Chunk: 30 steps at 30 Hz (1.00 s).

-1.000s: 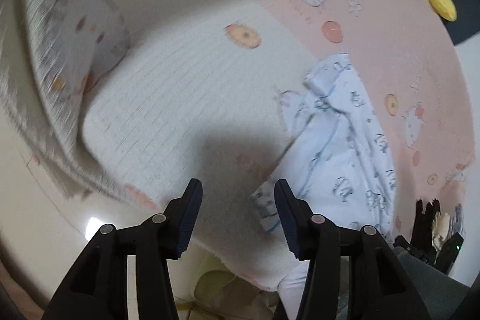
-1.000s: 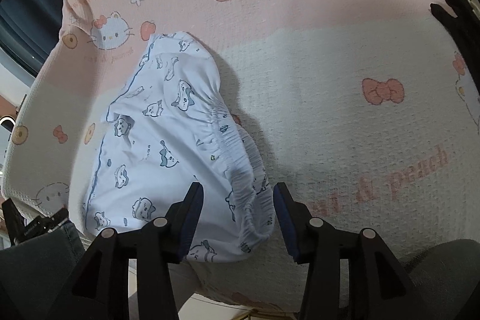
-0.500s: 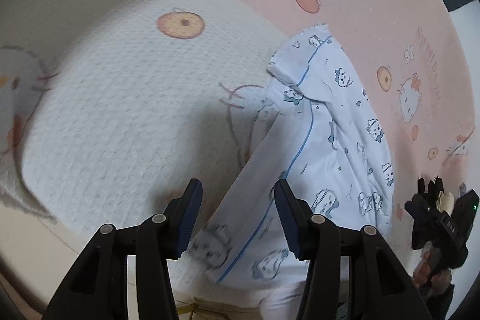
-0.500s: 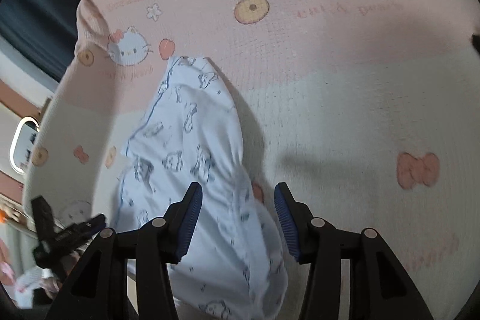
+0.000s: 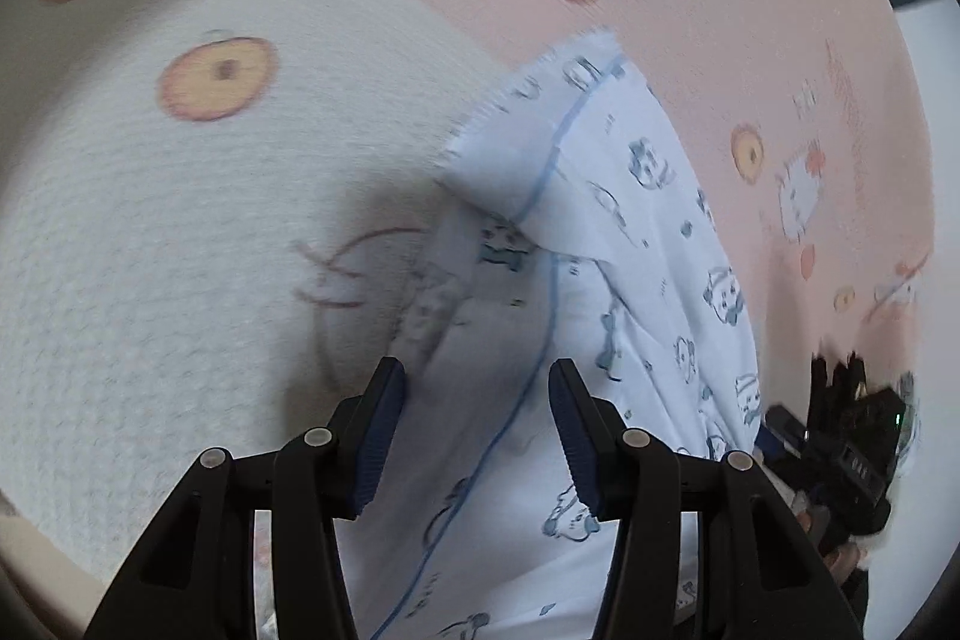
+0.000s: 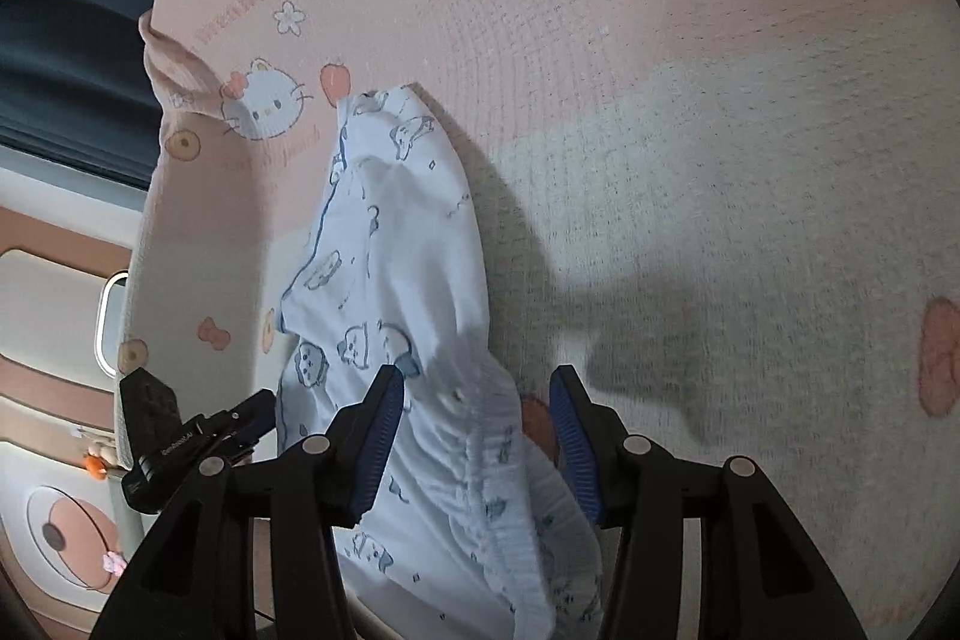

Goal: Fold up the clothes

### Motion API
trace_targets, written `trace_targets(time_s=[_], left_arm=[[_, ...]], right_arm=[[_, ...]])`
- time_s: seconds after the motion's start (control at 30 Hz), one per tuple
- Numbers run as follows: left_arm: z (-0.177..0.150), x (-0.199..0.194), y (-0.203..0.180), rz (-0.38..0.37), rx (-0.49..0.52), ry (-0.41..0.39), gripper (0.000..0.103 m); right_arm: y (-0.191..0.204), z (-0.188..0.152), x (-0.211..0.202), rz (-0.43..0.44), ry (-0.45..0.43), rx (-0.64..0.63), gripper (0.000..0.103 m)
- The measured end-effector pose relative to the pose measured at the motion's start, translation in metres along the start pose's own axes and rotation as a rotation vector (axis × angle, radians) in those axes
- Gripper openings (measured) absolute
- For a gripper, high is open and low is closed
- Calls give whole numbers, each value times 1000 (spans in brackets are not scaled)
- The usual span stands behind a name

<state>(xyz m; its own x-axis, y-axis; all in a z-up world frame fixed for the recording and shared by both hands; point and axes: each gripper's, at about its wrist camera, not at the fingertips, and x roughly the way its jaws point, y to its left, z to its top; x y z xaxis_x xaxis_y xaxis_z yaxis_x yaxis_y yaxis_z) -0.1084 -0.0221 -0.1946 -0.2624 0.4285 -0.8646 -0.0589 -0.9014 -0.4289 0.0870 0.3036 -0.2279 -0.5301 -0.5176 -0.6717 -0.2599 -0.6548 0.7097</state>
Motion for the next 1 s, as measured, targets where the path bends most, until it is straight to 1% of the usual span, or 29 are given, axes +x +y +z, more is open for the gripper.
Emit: trace_targets(time_s=[0.07,0.17,0.23,0.3,0.37,0.47,0.57,0.67,0.8,0.97,1.0], left_arm=[[1,3,-6,16,31,3,47],[4,5,-9,25,42,-8,46],[5,3,-11,33,51,-30,46],[7,-3,-13,13,55,-56,46],[10,-5,-16,-8,61,-62,46],[15,-2,-22,-28,87,-51,46],[24,8,-24,-23,105,-23,46],[27,22,-27,6,111,3,46],[25,28,-29,31,128,-8,46],[6,32,-53,184,286,-50,46],[2,33,-57,214,319,-61,46]], right_arm=[[-3,3,4,22,8,10,50],[-6,4,10,59,10,19,49],[-4,5,13,74,8,10,47],[-1,6,17,80,10,-6,42],[0,8,21,59,13,-22,29],[-1,9,28,27,21,-31,25],[-3,16,33,16,28,-37,21],[-2,23,36,-18,23,-67,15],[7,24,34,-67,-9,-125,10],[28,21,26,-213,-84,-281,8],[33,20,25,-255,-102,-320,8]])
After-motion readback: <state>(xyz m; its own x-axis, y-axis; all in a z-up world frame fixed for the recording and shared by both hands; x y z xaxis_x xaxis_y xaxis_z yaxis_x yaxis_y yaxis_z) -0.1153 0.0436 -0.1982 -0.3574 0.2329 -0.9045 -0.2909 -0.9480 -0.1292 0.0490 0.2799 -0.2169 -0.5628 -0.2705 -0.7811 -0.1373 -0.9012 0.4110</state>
